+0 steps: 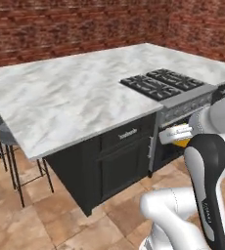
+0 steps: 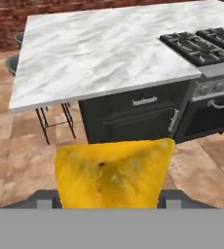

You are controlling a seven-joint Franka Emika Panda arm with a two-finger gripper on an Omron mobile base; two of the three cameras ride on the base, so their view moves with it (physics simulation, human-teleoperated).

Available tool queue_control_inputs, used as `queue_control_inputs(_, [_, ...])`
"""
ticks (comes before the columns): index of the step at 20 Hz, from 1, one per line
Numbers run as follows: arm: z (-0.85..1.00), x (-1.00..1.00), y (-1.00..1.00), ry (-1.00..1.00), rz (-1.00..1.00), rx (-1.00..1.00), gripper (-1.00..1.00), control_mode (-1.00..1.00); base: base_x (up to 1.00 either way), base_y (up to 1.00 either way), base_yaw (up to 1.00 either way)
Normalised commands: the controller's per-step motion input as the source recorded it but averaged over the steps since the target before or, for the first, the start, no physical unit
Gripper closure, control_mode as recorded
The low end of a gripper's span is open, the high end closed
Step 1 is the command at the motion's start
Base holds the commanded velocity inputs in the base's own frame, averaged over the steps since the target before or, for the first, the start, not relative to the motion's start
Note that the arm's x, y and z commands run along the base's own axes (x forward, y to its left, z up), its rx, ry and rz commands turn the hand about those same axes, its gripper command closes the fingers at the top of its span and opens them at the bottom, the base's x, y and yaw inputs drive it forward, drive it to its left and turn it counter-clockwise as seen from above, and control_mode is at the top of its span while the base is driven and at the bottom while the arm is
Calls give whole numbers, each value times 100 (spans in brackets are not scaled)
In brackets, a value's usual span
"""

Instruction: Pick the cheese from the microwave and place it on plate located on the counter.

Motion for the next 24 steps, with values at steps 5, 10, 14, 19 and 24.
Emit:
queue_control_inputs(5, [0,0,0,0,0,0,100,100,4,22,-96])
queue_control_inputs(10, [0,0,0,0,0,0,100,100,26,40,-89])
queue_control_inputs(14, [0,0,0,0,0,0,100,100,73,71,-72])
queue_control_inputs(19, [0,0,0,0,0,0,100,100,96,65,-60])
queue_control_inputs(24, [0,0,0,0,0,0,100,100,88,-29,-55])
